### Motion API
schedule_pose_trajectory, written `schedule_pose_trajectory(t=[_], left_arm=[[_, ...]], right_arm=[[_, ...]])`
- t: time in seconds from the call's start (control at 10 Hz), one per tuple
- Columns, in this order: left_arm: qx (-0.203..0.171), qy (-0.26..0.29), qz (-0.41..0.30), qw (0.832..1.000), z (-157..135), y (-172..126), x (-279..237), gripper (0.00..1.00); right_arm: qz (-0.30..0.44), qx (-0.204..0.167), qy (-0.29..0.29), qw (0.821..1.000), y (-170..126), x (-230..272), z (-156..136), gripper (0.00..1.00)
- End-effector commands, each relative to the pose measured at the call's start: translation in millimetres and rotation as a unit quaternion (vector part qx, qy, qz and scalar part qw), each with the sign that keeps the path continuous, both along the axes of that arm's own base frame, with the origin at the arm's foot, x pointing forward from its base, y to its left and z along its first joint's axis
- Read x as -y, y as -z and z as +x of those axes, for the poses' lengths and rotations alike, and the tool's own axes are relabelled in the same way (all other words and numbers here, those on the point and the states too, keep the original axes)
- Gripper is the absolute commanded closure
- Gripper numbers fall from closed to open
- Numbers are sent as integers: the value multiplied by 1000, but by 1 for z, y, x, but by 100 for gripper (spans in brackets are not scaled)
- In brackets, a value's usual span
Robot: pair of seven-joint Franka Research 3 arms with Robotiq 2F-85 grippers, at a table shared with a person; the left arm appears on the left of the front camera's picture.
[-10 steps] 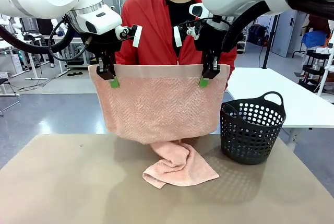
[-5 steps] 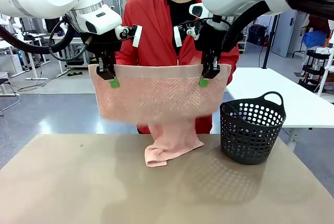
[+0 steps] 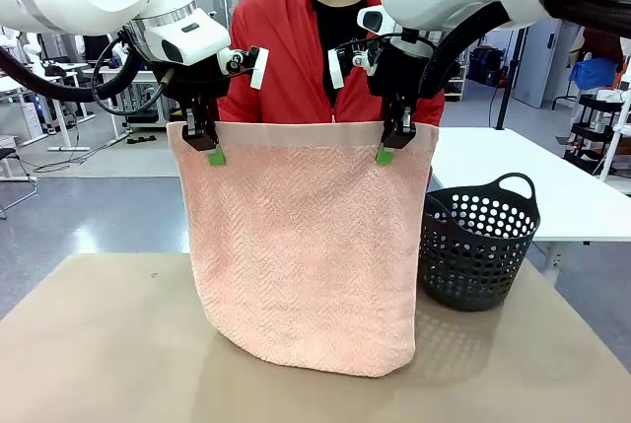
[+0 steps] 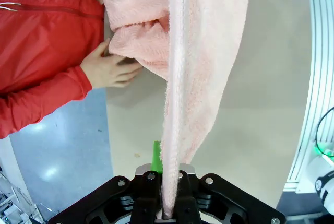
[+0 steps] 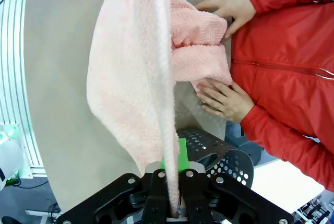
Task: Fold the towel.
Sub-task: Release the end of the 100 cm Hotel Towel you were holding and grab the top end of the folded side.
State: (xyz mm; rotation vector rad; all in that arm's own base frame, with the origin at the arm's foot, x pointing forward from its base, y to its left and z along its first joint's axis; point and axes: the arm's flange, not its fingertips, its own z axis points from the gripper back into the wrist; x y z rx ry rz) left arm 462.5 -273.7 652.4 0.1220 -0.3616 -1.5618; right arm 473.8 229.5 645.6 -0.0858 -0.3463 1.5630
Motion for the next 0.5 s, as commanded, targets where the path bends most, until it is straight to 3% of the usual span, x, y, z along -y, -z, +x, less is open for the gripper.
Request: schedule_pose_trajectory(t=[0.0, 0.4], left_arm=[[7, -1, 8, 1000, 2, -3, 0, 100], [7, -1, 8, 1000, 2, -3, 0, 100]], right_arm=[[-6, 6, -1, 1000, -1, 1, 1, 100], [-6, 6, -1, 1000, -1, 1, 1, 100]])
